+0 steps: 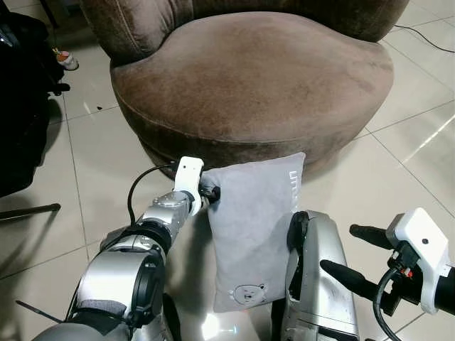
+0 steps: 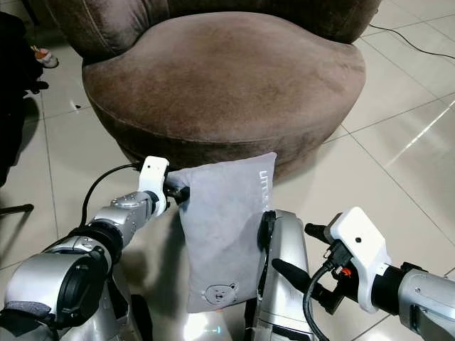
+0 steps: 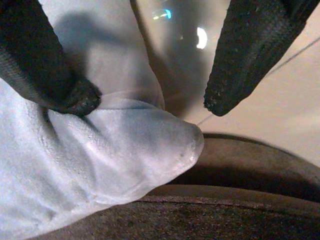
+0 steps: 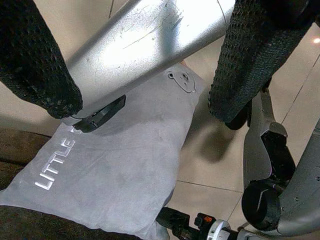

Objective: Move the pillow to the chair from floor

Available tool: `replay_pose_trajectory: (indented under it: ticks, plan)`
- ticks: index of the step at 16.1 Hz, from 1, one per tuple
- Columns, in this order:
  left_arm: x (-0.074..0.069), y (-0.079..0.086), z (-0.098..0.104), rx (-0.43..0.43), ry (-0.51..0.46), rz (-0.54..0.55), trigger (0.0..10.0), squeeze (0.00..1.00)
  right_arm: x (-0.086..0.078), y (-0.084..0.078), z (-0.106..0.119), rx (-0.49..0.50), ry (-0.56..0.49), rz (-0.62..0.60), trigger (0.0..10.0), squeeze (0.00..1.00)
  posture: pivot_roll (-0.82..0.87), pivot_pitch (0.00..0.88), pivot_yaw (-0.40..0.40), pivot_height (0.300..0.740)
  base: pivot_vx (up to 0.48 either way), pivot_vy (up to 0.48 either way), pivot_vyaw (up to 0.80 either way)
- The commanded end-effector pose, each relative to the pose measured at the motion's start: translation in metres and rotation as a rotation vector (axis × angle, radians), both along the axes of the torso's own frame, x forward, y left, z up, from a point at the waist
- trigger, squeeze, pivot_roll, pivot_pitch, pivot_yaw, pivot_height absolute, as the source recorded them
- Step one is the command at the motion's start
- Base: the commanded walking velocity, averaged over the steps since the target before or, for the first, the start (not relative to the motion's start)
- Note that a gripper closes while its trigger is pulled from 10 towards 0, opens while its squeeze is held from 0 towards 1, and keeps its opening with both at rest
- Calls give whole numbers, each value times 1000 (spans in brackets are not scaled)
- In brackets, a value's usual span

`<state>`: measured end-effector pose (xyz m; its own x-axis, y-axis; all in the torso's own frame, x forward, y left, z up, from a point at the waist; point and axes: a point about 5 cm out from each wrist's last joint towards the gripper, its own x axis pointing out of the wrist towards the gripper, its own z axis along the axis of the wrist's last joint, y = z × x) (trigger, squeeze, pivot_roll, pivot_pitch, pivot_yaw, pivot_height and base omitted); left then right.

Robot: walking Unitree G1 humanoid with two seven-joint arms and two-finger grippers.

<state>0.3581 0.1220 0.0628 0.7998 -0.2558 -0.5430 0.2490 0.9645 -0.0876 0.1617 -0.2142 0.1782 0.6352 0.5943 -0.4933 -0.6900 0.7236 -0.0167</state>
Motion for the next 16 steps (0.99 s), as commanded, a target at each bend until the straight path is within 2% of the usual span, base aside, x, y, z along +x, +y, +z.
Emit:
replay_pose_trajectory:
  ticks: [1,2,3,7,16]
  plan:
    - [0,-2,0,-14,16,9,10000,0,-2,-2,4,-12,-5,4,10000,0,-533,162,4,386,0,0,0]
    - [1,-3,2,-33,3,-10,2157,0,-2,-2,4,-13,-4,5,10000,0,-533,158,2,386,0,0,0]
    - [1,-4,2,-55,4,-16,0,0,-2,-2,4,-14,-4,5,10000,0,-533,158,2,386,0,0,0]
    - [-1,-7,1,-44,3,-51,0,0,-3,-2,5,-15,-5,7,10000,0,-537,156,-1,386,0,0,0]
    - [-1,-9,1,-92,-1,-26,0,0,-4,-3,7,-20,1,8,10000,0,-543,160,-7,386,0,0,0]
